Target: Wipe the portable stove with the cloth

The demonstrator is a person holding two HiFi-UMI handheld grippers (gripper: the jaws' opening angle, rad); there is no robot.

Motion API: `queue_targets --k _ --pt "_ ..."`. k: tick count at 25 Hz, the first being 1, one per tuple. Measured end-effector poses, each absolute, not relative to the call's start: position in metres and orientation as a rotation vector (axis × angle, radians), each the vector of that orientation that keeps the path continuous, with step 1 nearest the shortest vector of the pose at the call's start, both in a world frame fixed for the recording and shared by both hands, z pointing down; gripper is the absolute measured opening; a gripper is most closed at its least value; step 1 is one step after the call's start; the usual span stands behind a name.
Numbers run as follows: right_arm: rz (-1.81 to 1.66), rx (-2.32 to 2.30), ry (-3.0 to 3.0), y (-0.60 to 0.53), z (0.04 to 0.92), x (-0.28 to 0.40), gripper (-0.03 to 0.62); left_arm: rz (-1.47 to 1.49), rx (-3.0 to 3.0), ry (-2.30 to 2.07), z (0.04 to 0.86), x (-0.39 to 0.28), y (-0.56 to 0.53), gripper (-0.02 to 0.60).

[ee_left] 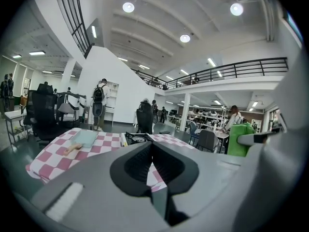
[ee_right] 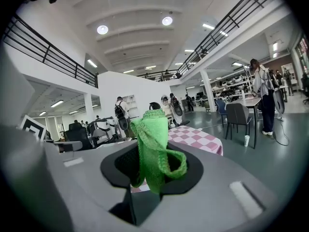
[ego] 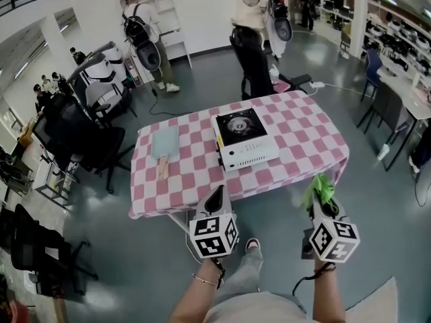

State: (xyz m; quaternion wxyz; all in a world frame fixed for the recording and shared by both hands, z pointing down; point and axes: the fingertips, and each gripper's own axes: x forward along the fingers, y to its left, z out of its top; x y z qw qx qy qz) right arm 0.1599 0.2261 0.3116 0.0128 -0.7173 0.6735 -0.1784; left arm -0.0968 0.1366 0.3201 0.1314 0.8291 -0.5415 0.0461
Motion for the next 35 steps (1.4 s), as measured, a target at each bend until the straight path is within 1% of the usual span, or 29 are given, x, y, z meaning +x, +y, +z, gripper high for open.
queue_targets --k 8,19,26,35 --pt "-0.553 -2.255 2.12 0.155 0.322 0.176 0.109 0.102 2.4 -1.572 0.327 -0.082 0.061 0.0" --pt "-0.524 -2.19 2.255 0.001 0.307 0.198 0.109 0.091 2.332 -1.613 0.329 -0.064 -0.081 0.0" --pt "-0.51 -2.161 2.31 -0.086 0.3 0.204 0.109 0.088 2.292 -1.652 0.33 -0.063 -0.158 0.0" --pt "-0.611 -2.142 2.325 -0.131 0.313 0.209 0.109 0.131 2.26 -1.669 0.338 -0.063 -0.202 0.0"
